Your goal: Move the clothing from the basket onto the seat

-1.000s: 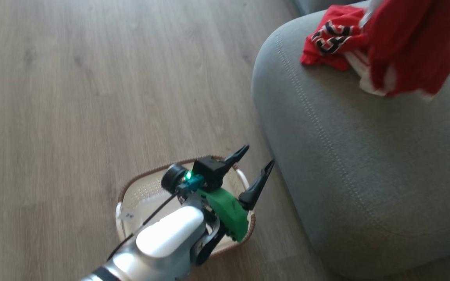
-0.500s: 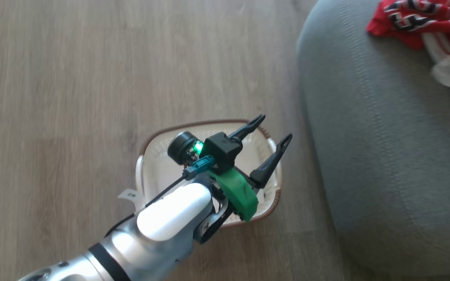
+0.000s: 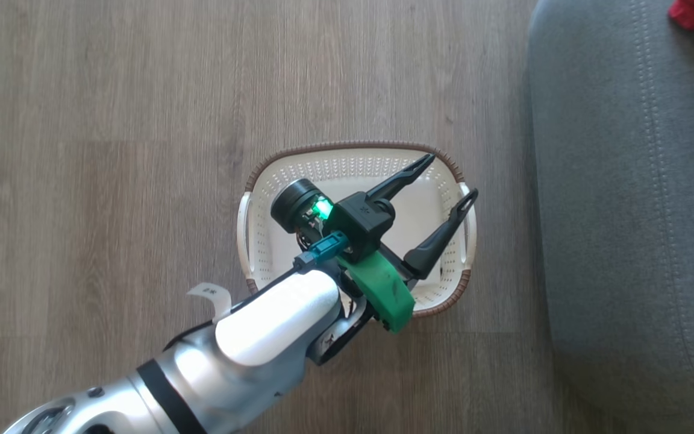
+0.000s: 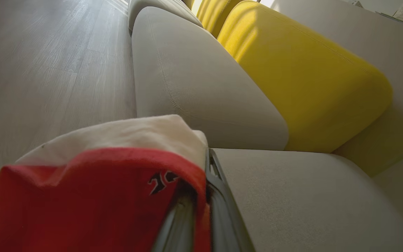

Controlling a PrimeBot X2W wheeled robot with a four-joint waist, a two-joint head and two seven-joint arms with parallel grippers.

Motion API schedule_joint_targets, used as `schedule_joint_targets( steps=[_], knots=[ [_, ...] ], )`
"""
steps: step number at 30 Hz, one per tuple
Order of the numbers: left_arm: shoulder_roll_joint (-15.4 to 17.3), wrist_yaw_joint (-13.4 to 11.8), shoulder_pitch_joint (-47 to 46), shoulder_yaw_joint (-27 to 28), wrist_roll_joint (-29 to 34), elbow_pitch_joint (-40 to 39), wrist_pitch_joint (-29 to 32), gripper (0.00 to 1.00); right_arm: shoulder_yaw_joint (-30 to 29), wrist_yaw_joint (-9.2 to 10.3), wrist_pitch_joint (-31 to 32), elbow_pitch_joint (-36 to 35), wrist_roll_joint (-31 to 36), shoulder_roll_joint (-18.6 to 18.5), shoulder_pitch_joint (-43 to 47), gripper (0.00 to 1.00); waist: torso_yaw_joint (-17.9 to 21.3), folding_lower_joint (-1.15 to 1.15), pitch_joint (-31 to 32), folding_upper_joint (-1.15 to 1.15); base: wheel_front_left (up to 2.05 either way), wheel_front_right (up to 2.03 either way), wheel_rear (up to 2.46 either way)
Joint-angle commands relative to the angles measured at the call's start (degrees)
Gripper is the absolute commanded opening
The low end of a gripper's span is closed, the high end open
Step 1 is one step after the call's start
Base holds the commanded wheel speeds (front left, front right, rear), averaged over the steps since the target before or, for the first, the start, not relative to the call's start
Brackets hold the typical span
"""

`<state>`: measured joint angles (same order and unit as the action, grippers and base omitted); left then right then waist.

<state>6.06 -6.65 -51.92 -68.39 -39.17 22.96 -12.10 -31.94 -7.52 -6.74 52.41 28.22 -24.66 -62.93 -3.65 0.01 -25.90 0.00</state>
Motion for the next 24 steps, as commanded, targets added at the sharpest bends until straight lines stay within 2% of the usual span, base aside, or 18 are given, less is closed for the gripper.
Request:
schedule_joint_targets(
  steps=[1, 7, 8, 9, 10, 18, 24],
  knots=[
    [1.16, -0.48, -1.52, 1.01, 0.52, -1.96, 0.40, 1.00, -0.96, 0.03, -0.67, -1.79, 1.55, -0.25, -0.92, 0.00, 0.01, -0.01, -0.47, 0.00, 0.00, 0.00, 0.00],
    [1.82, -0.78, -1.04, 0.78, 0.29, -2.09, 0.61, 1.00, -5.18, 0.03, -1.90, 0.32, 5.37, 0.28, -1.00, 0.00, 1.40, -0.01, -0.17, 0.00, 0.00, 0.00, 0.00],
    [1.89, -0.80, -0.95, 0.77, 0.20, -2.06, 0.61, 1.00, -5.80, 0.03, -1.95, 0.73, 5.76, 0.43, -1.13, 0.46, 1.66, -0.01, -0.02, 0.00, 0.00, 0.00, 0.00],
    [1.98, -0.83, -0.85, 0.77, 0.11, -2.01, 0.62, 1.00, -6.31, 0.03, -2.32, 1.18, 6.04, 0.53, -1.18, 0.46, 1.94, -0.01, 0.16, 0.00, 0.00, 0.00, 0.00],
    [2.09, -0.87, -0.73, 0.78, 0.02, -1.96, 0.61, 1.00, -6.64, 0.03, -2.81, 1.64, 6.34, 0.60, -1.17, 1.00, 2.25, -0.01, 0.38, 0.00, 0.00, 0.00, 0.00],
    [2.67, -0.77, -0.13, 0.90, -0.76, -1.32, 0.43, 1.00, -6.46, 0.03, -6.37, 6.25, 7.51, 1.21, -0.68, 1.00, 4.28, -0.01, 2.48, 0.00, 0.00, 0.00, 0.00],
    [3.74, -1.05, 0.17, 1.99, -1.58, -0.88, -0.14, 1.00, -4.17, 0.03, -8.11, 9.60, 4.97, 3.30, 0.38, 1.00, 5.87, -0.01, 4.44, 0.00, 0.00, 0.00, 0.00]
  ],
)
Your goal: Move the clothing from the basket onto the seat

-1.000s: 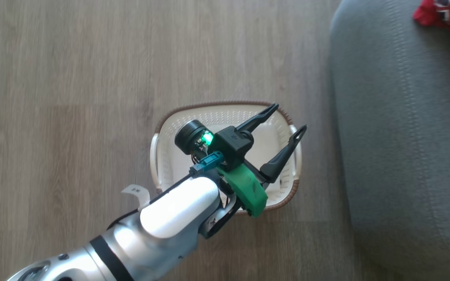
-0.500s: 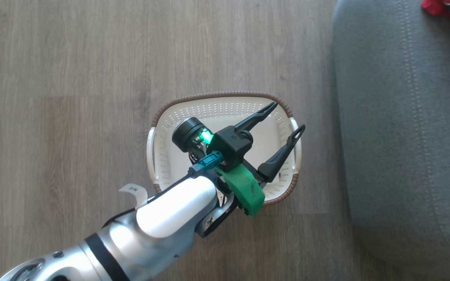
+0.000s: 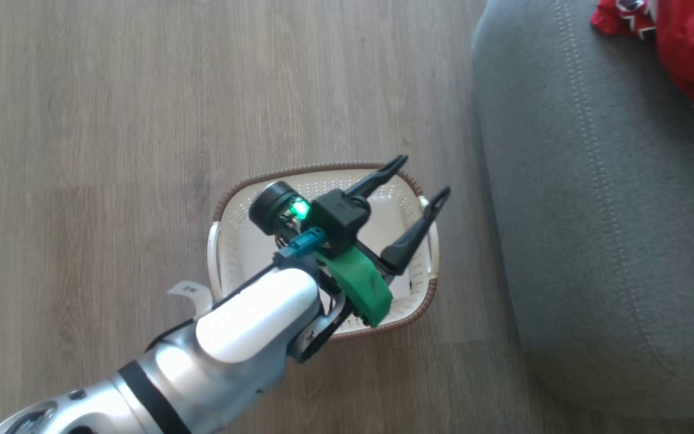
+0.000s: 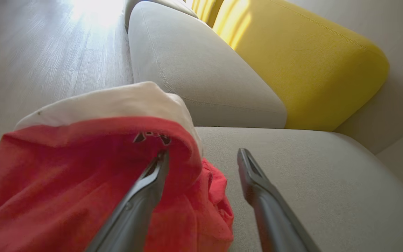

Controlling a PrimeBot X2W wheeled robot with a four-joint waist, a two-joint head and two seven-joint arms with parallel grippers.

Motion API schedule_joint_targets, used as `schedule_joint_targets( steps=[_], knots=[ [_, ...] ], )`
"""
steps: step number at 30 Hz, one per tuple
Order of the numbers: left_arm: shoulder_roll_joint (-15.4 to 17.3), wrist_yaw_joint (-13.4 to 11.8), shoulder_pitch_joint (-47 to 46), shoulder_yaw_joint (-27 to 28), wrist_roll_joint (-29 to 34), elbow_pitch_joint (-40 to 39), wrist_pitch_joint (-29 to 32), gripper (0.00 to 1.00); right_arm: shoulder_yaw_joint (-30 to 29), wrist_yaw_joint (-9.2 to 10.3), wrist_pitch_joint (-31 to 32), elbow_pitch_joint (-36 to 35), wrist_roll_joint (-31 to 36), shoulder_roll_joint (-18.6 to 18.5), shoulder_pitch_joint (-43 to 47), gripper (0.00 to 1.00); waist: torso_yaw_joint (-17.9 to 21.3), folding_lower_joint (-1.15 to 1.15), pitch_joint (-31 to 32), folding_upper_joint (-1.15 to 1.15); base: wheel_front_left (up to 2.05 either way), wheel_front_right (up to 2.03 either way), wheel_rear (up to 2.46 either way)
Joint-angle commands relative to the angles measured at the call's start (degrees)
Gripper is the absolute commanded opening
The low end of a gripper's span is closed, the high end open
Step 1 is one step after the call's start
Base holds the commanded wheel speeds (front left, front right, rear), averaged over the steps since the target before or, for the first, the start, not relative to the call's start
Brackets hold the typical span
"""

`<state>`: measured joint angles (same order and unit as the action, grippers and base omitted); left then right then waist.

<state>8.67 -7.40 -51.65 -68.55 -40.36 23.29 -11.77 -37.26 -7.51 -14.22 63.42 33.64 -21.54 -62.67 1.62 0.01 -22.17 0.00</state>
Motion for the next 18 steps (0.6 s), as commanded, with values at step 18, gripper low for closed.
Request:
schedule_joint_targets(
  steps=[18],
  knots=[
    [4.15, -1.86, 5.40, 8.23, -3.81, 0.27, -2.87, 1.00, 19.71, 0.02, -0.77, -12.44, -17.85, 8.20, 10.55, 1.00, 1.27, -0.01, 9.19, 0.00, 0.00, 0.00, 0.00]
  ],
)
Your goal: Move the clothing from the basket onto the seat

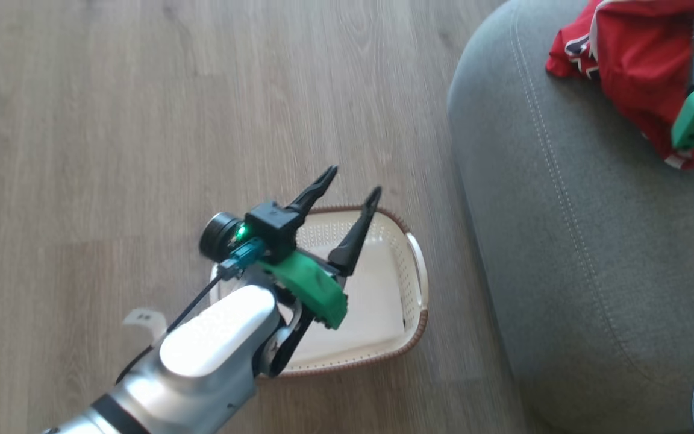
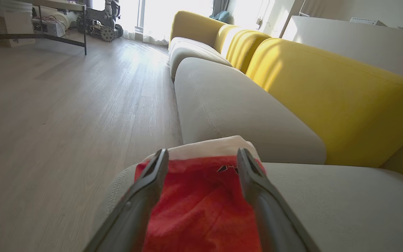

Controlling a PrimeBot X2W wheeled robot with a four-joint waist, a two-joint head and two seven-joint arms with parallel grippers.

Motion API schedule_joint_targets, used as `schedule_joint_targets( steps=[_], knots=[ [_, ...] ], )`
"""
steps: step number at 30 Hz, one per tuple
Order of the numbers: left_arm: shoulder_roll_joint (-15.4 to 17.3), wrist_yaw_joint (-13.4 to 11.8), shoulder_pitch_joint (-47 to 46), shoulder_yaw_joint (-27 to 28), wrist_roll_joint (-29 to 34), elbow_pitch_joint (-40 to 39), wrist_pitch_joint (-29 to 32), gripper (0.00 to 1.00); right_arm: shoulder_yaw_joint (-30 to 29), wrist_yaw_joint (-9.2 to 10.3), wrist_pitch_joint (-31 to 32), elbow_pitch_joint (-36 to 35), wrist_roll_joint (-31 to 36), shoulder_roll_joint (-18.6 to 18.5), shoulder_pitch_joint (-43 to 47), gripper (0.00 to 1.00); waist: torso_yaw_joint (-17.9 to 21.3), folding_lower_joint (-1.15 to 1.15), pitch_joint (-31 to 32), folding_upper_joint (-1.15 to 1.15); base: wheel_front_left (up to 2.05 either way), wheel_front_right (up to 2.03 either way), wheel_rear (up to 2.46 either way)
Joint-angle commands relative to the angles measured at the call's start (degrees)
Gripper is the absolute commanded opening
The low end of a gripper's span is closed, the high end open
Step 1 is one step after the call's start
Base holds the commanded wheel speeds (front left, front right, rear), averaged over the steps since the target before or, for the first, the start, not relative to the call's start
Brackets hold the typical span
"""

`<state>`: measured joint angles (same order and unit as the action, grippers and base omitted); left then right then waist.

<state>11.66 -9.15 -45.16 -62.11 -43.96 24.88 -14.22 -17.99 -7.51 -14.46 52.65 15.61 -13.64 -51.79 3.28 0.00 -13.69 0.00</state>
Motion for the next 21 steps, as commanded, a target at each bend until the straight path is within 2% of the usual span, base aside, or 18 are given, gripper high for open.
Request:
schedule_joint_targets(
  steps=[1, 8, 16, 21],
  knots=[
    [1.44, -0.28, -0.51, 2.36, -0.35, -1.15, -0.50, 1.00, 1.52, 0.02, -0.53, -2.24, -0.90, 0.52, 0.36, 1.00, -0.67, 0.00, 1.34, 0.00, 0.00, 0.00, 0.00],
    [3.86, -1.84, 4.52, 7.24, -0.78, -0.72, -0.74, 1.00, 6.92, 0.02, -0.53, -6.84, -8.04, 2.48, 6.39, 1.00, -2.98, 0.00, 5.46, 0.00, 0.00, 0.00, 0.00],
    [7.36, -5.35, 14.02, 16.18, 0.32, -4.00, -0.76, 1.00, 9.99, 0.02, -0.53, -14.63, -11.74, 7.95, 16.16, 1.00, -4.63, 0.00, 9.41, 0.00, 0.00, 0.00, 0.00],
    [9.01, -6.74, 20.14, 21.56, 1.23, -6.35, -0.77, 1.00, 11.91, 0.02, -0.53, -19.05, -14.05, 10.04, 22.37, 1.00, -5.19, 0.00, 11.37, 0.00, 0.00, 0.00, 0.00]
  ],
)
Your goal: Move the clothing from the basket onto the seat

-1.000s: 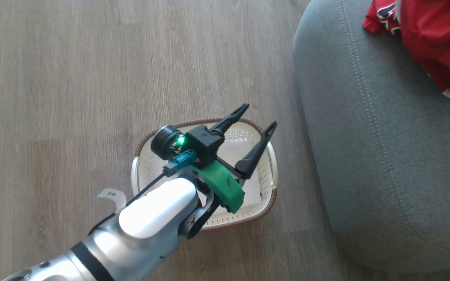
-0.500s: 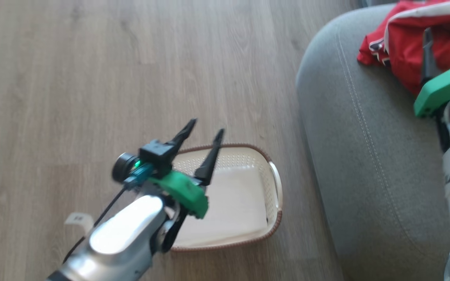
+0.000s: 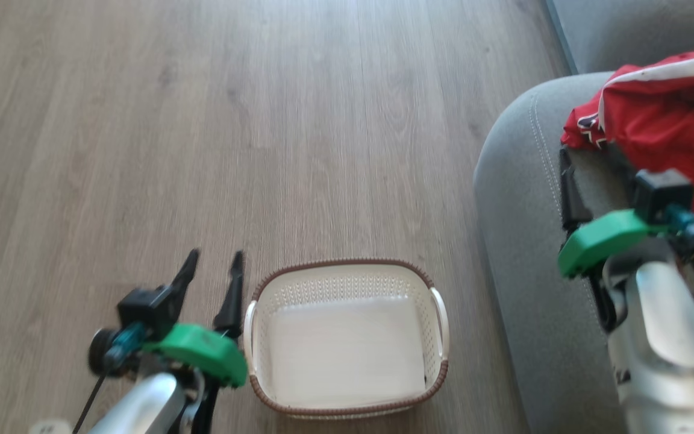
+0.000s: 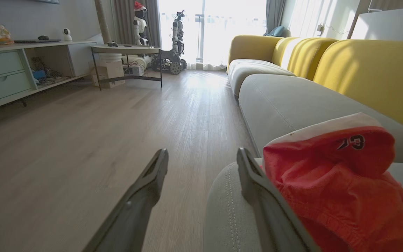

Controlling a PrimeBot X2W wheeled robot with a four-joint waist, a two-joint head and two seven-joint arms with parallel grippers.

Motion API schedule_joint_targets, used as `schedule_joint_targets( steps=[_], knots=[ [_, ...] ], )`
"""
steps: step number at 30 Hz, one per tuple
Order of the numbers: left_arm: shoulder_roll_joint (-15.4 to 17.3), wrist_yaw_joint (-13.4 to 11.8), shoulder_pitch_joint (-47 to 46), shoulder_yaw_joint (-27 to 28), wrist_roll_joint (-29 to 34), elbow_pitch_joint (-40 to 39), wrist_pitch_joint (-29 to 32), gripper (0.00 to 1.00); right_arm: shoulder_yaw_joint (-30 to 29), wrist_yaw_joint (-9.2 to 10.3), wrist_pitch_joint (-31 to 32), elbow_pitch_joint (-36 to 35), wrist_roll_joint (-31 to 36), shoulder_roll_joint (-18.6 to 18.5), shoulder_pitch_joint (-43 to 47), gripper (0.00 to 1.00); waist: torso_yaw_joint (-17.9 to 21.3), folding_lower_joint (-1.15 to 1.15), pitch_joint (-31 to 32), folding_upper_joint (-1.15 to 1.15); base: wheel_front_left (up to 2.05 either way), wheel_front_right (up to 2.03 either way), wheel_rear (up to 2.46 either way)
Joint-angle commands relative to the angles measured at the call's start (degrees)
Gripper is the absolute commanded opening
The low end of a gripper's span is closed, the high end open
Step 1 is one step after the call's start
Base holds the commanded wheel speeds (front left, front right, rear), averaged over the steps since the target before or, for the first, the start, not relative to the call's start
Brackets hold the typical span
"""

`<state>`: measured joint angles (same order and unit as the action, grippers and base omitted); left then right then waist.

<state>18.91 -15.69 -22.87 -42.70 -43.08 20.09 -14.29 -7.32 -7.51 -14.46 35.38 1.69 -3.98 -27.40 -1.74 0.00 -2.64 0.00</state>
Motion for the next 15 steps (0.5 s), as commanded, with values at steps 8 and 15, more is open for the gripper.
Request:
schedule_joint_targets(
  steps=[8, 15],
  knots=[
    [3.62, -2.00, 8.71, 9.50, 2.75, -5.73, -0.71, 1.00, 4.02, 0.02, 0.37, -10.82, -5.33, 1.08, 8.61, 1.00, -0.57, 0.00, 3.04, 0.00, 0.00, 0.00, 0.00],
    [3.56, -2.60, 14.57, 13.54, 5.21, -8.36, -0.71, 1.00, 3.52, 0.02, 1.14, -16.62, -8.48, 1.09, 15.36, 1.00, -0.93, 0.00, 3.62, 0.00, 0.00, 0.00, 0.00]
  ],
)
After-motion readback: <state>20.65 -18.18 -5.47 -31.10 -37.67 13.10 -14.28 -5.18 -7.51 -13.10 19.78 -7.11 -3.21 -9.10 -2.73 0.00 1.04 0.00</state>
